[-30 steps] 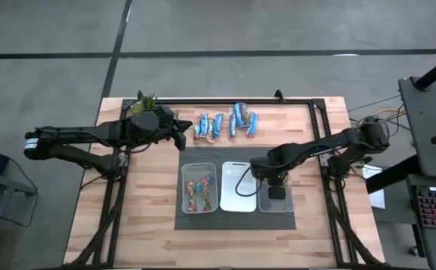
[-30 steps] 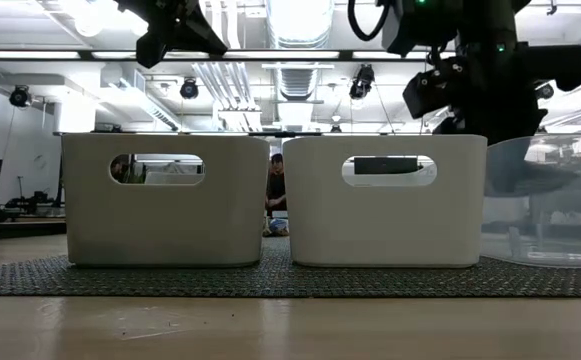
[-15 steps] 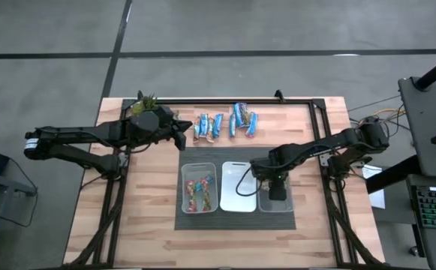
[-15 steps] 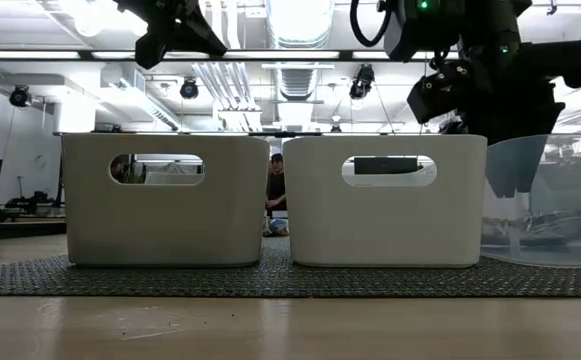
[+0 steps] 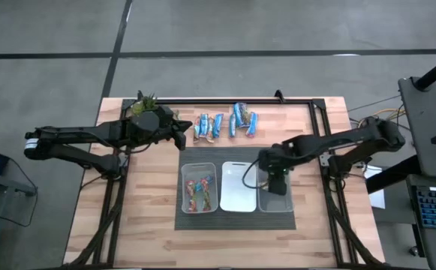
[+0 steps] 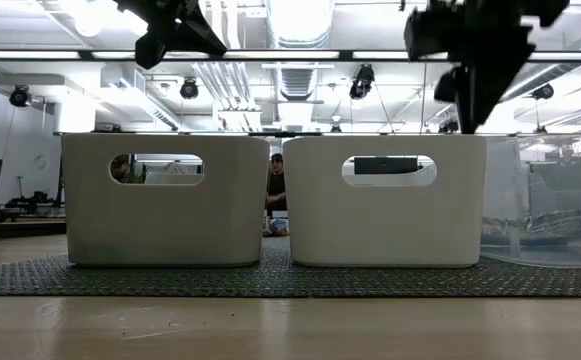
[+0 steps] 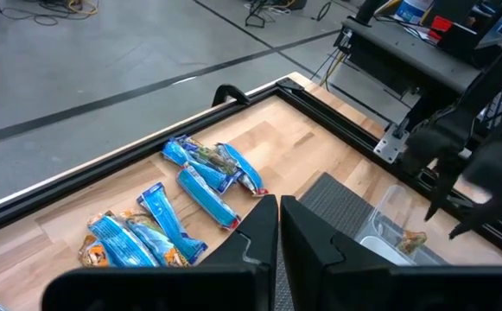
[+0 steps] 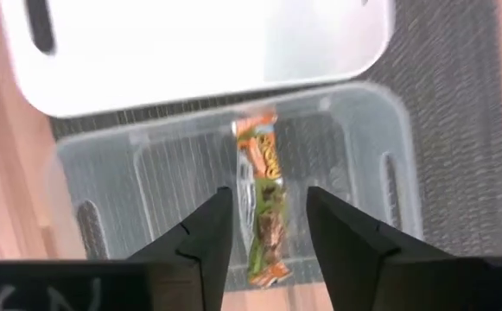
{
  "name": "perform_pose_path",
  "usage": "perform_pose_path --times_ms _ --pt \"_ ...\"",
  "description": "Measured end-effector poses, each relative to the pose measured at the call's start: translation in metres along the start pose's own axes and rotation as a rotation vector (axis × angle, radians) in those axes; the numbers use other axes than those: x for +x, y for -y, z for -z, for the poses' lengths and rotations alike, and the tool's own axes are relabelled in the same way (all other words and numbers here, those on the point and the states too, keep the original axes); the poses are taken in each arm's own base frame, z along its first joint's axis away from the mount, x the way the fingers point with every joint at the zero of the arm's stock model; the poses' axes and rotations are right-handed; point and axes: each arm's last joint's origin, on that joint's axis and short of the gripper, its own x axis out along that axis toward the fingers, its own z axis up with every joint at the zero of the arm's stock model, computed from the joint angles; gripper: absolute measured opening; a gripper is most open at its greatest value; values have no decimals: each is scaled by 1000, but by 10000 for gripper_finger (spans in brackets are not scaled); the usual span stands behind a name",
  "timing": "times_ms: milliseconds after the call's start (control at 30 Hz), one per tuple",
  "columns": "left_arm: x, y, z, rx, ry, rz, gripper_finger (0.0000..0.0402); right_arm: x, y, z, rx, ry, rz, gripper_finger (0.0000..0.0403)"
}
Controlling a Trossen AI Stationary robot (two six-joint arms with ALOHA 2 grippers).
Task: Pick and place Granola Bars by type
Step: Put the red granola bar into the gray bin
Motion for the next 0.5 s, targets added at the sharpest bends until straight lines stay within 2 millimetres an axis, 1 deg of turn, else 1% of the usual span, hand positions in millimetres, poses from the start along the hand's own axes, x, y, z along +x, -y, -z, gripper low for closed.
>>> perform_pose_path --times_ms 133,267,400,500 --pt "0 0 0 2 -1 0 0 -24 2 7 -4 96 -13 109" --pt "0 0 0 3 0 0 0 -43 6 15 -3 187 14 64" --pt "0 0 0 4 0 0 0 -57 9 21 2 266 66 17" --pt "0 0 0 8 0 0 0 -64 12 24 16 311 86 12"
